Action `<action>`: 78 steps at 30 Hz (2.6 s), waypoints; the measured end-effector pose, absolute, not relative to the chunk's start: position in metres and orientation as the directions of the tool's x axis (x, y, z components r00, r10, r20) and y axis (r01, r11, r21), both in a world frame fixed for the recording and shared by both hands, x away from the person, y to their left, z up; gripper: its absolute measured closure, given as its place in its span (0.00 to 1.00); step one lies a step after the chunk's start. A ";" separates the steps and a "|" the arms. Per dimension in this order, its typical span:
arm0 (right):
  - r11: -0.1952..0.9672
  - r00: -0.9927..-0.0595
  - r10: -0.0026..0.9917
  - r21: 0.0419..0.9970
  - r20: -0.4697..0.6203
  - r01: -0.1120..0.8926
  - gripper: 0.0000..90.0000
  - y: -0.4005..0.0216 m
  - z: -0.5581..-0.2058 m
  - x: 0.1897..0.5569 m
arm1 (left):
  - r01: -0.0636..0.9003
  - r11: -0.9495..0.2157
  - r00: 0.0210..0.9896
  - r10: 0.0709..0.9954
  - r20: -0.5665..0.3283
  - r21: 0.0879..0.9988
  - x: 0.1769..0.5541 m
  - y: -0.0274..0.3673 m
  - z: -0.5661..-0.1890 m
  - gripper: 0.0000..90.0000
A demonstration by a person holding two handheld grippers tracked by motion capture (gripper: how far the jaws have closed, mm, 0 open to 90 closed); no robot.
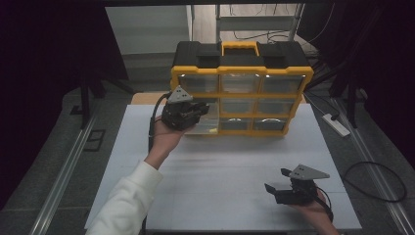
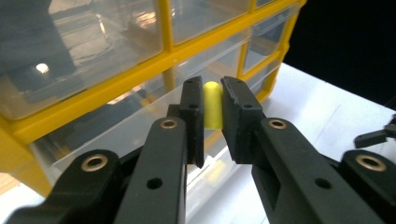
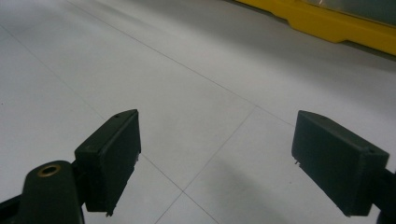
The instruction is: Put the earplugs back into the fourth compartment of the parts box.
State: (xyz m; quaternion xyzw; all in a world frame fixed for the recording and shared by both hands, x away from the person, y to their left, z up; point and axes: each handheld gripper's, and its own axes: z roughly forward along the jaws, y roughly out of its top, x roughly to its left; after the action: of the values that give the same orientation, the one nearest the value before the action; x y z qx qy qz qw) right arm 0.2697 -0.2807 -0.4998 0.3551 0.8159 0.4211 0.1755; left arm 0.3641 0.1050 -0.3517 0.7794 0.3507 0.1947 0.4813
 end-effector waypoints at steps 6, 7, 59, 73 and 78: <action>0.394 -0.686 0.728 0.811 0.012 0.432 0.18 -0.281 -0.500 0.270 | 0.396 -0.301 0.642 0.766 -0.027 0.868 0.377 0.109 -0.360 0.87; 0.393 -0.686 0.728 0.812 0.012 0.432 0.18 -0.281 -0.500 0.270 | 0.400 -0.300 0.636 0.771 -0.027 0.866 0.379 0.110 -0.361 0.87; 0.361 -0.679 0.735 0.844 0.005 0.397 0.19 -0.286 -0.495 0.265 | 0.334 -0.260 0.680 0.732 -0.040 0.906 0.257 0.167 -0.429 0.27; 0.362 -0.686 0.728 0.852 -0.005 0.378 0.19 -0.285 -0.495 0.265 | 0.466 -0.265 0.615 0.783 -0.094 0.844 0.243 0.202 -0.497 0.26; 0.361 -0.687 0.727 0.853 -0.005 0.376 0.19 -0.285 -0.494 0.264 | 0.483 -0.275 0.615 0.782 -0.098 0.831 0.239 0.200 -0.504 0.26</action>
State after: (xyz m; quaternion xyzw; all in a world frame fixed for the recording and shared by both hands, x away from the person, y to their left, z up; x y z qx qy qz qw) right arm 0.2639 -0.2853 -0.4945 0.3439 0.8015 0.4486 0.1954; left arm 0.2388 0.2005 -0.5041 0.7806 0.4052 0.1682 0.4452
